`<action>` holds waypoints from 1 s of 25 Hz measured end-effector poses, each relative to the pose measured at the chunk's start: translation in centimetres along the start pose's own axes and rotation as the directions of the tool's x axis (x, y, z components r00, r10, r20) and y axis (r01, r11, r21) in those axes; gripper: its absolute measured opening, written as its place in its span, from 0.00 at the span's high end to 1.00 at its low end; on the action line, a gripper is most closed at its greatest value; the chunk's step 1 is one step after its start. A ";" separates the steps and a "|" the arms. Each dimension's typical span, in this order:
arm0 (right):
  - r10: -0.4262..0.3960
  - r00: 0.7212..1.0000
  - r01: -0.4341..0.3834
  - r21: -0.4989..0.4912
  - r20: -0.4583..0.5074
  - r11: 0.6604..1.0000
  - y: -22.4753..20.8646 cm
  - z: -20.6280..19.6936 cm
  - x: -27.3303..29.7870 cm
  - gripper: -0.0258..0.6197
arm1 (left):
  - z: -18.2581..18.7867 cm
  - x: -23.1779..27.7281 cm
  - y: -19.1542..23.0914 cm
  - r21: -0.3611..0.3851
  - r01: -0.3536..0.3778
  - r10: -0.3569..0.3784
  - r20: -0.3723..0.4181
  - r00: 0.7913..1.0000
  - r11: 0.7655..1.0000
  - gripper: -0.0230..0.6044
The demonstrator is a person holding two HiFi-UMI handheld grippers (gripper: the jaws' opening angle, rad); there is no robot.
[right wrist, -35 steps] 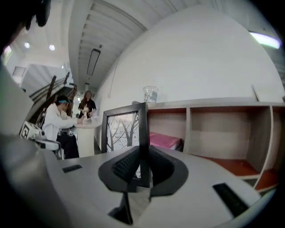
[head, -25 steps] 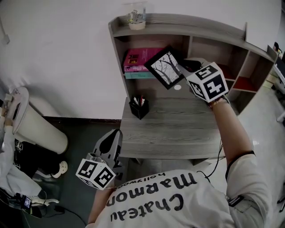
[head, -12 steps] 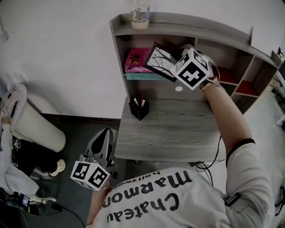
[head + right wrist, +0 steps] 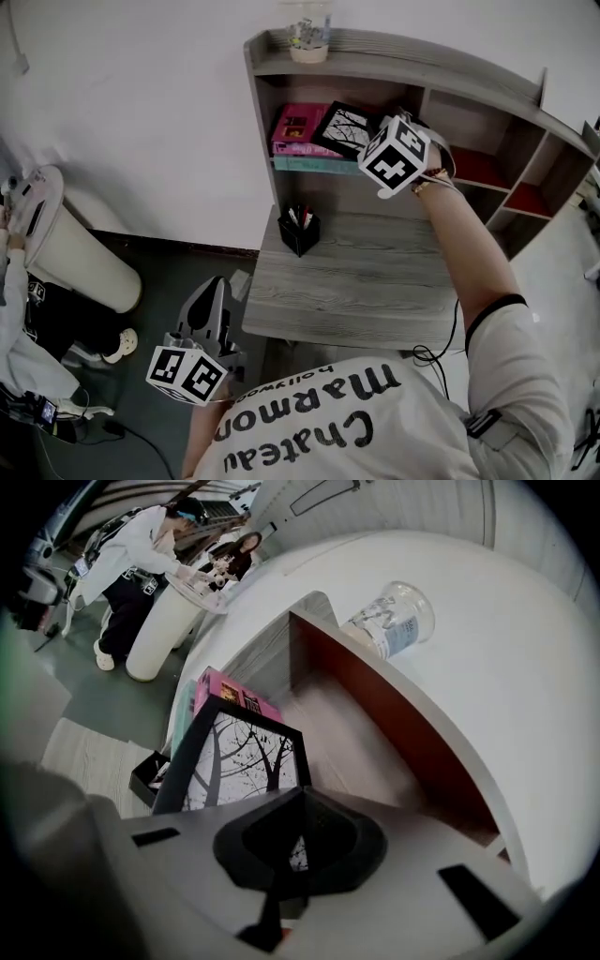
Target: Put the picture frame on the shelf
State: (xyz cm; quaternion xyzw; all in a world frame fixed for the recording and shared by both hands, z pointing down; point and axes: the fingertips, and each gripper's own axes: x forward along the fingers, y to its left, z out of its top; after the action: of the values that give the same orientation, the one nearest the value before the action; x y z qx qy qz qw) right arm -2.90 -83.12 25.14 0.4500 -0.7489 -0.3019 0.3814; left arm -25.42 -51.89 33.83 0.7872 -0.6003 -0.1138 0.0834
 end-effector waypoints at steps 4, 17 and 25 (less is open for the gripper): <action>-0.015 1.000 0.015 0.006 0.007 1.000 -0.4 0.1 0.4 0.95 | 0.0 0.0 0.3 0.005 -0.016 0.016 -0.003 1.000 1.000 0.94; 0.004 1.000 -0.005 0.030 0.027 1.000 0.4 0.8 1.3 0.95 | 0.3 0.1 0.5 0.028 -0.022 0.023 -0.016 1.000 0.999 0.94; -0.001 0.998 -0.006 0.109 0.059 0.994 0.1 1.3 0.5 0.95 | 0.4 -0.2 1.0 0.035 -0.018 0.019 -0.019 1.000 0.999 0.94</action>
State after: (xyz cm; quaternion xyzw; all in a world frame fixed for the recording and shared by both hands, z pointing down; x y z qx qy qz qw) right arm -4.22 -83.40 24.68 0.4600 -0.7759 -0.2733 0.3343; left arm -26.55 -51.98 33.72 0.7840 -0.6086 -0.0948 0.0765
